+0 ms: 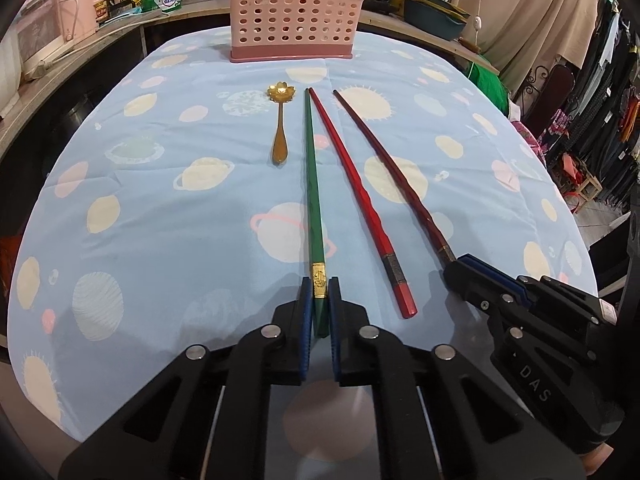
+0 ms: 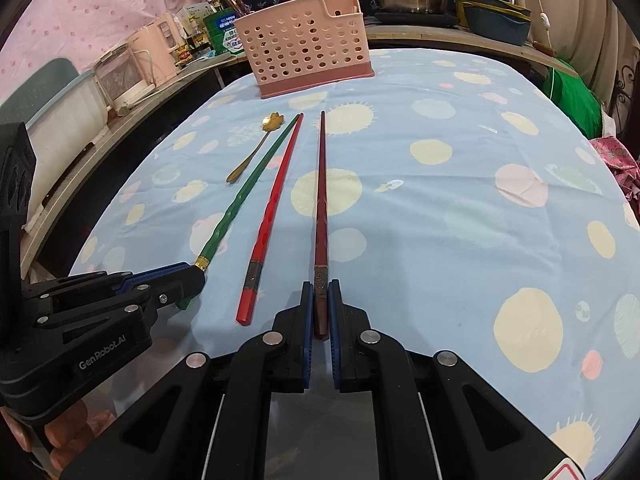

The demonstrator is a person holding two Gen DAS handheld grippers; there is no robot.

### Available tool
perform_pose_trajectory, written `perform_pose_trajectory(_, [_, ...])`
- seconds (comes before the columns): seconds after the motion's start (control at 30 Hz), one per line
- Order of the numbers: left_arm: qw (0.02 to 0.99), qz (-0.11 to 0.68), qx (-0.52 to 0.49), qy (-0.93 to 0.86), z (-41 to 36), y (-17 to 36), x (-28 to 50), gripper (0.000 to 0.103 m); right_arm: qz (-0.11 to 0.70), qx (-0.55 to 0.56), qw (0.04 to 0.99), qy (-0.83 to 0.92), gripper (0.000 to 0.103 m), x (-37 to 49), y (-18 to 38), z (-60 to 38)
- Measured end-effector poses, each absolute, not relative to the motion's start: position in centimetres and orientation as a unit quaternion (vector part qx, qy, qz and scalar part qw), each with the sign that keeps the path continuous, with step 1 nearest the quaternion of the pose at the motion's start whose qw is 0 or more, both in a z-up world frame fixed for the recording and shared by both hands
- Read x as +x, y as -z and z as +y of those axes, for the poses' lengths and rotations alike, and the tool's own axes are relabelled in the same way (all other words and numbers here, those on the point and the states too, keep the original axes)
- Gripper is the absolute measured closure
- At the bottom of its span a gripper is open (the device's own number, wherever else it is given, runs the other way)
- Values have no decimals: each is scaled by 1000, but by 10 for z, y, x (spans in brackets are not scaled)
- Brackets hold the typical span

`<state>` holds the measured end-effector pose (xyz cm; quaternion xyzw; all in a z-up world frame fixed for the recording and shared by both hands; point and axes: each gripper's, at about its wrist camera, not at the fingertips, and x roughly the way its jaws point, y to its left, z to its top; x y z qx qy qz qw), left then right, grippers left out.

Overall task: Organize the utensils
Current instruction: 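Close right tool on the dark red chopstick while left tool closes on the green chopstick, then lift both held chopsticks and carry them over the pink basket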

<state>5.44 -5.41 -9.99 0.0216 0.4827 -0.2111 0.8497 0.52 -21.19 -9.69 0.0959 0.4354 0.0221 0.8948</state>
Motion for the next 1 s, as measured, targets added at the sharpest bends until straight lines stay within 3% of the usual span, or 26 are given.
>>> perform_pose_trajectory(0.3, [859, 465, 10, 215, -47, 75, 53, 96, 402, 109, 909, -25, 96, 0, 67, -217])
perform_pose_trajectory(1.0, [909, 356, -34, 215, -28, -39, 83, 101, 289, 142, 946, -17, 96, 22, -41, -260])
